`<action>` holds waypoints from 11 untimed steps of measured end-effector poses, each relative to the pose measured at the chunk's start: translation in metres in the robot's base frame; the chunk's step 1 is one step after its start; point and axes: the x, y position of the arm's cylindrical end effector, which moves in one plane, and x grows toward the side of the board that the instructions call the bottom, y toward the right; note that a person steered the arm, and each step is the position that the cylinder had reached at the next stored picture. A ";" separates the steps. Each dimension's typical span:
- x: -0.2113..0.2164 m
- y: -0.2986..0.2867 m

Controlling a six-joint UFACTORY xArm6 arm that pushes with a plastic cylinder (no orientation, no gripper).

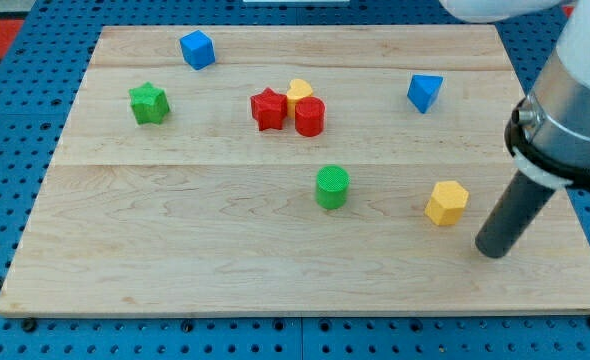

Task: Slide yellow hexagon to red star

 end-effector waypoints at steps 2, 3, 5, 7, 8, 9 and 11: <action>-0.063 -0.019; -0.068 -0.070; -0.020 -0.104; -0.081 -0.118; -0.084 -0.098; -0.094 -0.091; -0.115 -0.173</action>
